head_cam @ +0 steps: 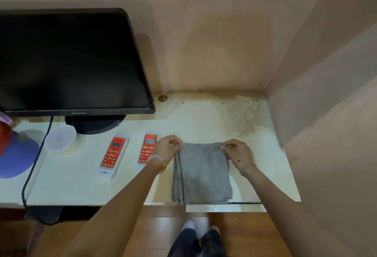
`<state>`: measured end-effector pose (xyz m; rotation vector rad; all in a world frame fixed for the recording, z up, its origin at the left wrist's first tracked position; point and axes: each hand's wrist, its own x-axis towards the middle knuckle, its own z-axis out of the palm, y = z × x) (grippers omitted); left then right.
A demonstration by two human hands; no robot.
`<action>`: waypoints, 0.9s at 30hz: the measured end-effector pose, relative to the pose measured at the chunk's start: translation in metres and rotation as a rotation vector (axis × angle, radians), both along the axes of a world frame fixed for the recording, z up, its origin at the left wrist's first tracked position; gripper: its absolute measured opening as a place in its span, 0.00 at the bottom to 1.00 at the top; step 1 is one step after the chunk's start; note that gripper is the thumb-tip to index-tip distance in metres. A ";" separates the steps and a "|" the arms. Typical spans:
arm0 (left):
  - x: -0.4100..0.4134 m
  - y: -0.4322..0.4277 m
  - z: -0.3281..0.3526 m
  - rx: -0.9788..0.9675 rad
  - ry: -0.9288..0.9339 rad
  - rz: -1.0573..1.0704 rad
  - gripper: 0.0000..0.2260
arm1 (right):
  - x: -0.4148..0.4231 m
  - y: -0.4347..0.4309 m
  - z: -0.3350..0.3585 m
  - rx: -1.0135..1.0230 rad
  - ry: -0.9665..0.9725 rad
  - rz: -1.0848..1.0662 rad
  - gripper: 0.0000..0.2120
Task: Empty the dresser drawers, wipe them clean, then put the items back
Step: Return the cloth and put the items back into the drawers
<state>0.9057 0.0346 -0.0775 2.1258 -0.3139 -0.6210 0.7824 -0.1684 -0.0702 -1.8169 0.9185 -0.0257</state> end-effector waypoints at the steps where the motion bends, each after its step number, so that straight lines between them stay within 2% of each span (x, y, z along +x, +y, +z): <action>1: 0.001 -0.002 -0.001 0.006 -0.028 -0.009 0.03 | 0.002 -0.002 -0.001 -0.016 0.011 -0.001 0.06; 8: 0.009 -0.010 -0.007 0.135 -0.191 -0.060 0.07 | 0.009 -0.007 -0.006 -0.127 0.031 0.032 0.05; 14: 0.014 -0.005 0.019 0.237 -0.340 -0.180 0.16 | 0.008 -0.016 0.020 -0.246 -0.067 0.101 0.16; 22: 0.001 -0.002 0.085 0.245 -0.907 -0.288 0.16 | -0.016 -0.016 0.084 -0.568 -0.238 0.238 0.23; 27: -0.013 -0.008 0.123 0.296 -1.047 -0.309 0.21 | -0.032 -0.016 0.113 -0.723 -0.240 0.274 0.25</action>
